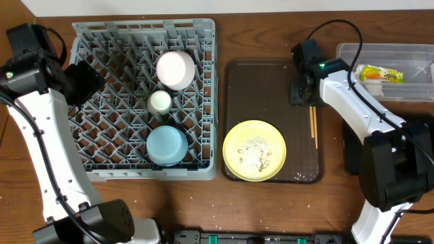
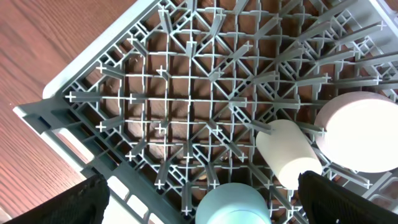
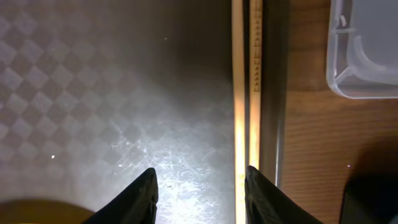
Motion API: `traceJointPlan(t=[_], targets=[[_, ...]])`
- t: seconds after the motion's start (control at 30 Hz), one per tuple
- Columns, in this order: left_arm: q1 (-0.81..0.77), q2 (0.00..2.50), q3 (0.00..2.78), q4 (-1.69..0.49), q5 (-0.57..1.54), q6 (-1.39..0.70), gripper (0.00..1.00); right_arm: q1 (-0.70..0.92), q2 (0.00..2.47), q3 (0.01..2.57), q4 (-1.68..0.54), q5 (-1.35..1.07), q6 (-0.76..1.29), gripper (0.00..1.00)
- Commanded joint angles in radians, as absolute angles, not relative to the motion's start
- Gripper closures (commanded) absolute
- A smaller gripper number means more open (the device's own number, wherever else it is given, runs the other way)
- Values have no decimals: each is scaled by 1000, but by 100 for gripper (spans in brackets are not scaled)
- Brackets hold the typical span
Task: Sort waste into correct bins and load items into the dishwasher
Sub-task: 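Move the right gripper to the tray and grasp a wooden chopstick, then carry the chopstick with the right gripper and drop it in the rack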
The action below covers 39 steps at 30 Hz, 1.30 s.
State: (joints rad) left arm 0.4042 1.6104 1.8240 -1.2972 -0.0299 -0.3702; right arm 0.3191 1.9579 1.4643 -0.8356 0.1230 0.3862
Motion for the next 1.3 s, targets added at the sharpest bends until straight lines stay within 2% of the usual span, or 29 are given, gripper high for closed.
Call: traceJointPlan(t=[0.0,0.43,0.93,1.2,1.23,1.27], targets=[[408,1613,1832,-1298,-38,-379,2,303,2004,1458,-827,101,360,58],[408,1613,1832,-1298,-38,-379,2,222,2064,1458,-818,-30,181,53],[408,1613,1832,-1298,-38,-379,2,222,2084,1456,-811,-57,178,53],[408,1613,1832,-1298,-38,-379,2,222,2146,1456,-815,-59,178,59],[408,1613,1832,-1298,-38,-379,2,223,2146,1456,-815,-61,178,62],[408,1613,1832,-1298,-38,-379,2,224,2145,1457,-815,-65,179,72]])
